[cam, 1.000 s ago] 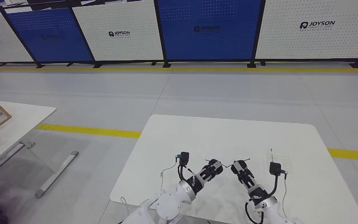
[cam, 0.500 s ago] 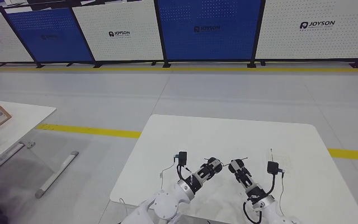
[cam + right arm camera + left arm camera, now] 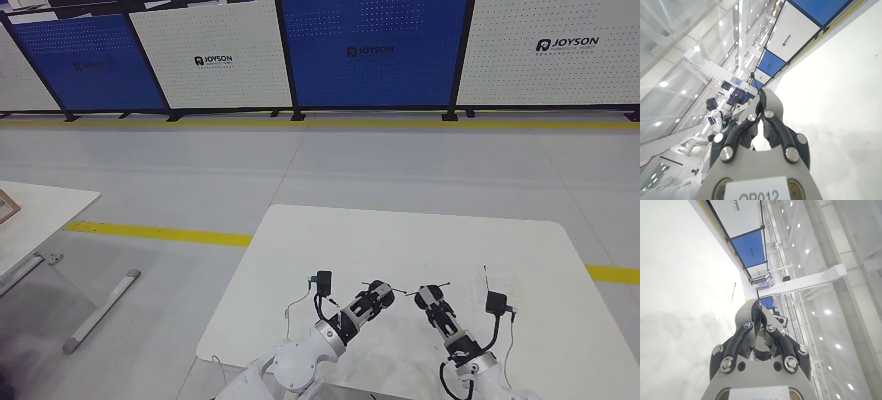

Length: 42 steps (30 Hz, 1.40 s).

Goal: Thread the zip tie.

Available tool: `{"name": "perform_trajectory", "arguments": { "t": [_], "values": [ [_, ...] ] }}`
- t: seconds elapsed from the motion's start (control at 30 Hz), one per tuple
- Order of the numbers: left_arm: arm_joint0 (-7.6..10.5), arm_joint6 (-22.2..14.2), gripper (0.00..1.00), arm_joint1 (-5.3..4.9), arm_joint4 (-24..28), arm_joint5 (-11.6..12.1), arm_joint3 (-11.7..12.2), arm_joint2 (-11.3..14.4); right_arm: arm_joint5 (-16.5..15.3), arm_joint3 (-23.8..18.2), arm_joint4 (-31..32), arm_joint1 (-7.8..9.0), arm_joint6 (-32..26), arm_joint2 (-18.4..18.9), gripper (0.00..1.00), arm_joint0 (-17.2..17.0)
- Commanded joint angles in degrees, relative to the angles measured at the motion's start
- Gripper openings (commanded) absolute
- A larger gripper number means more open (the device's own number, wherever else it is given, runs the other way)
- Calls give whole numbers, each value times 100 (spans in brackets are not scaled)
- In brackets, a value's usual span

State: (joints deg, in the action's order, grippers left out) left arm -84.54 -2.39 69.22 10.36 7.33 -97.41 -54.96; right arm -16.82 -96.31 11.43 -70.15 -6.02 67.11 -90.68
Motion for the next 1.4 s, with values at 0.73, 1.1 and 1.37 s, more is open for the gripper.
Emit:
{"name": "perform_trajectory", "arguments": {
  "t": [0.73,1.1,1.37],
  "values": [
    [-18,-17,0,9,-144,-78,31,3,344,-276,288,-3,12,117,0,-116],
    [-18,-17,0,9,-144,-78,31,3,599,-336,532,-26,26,67,0,-99],
    [-18,-17,0,9,-144,-78,31,3,556,-388,537,-36,56,100,0,-117]
  ]
}}
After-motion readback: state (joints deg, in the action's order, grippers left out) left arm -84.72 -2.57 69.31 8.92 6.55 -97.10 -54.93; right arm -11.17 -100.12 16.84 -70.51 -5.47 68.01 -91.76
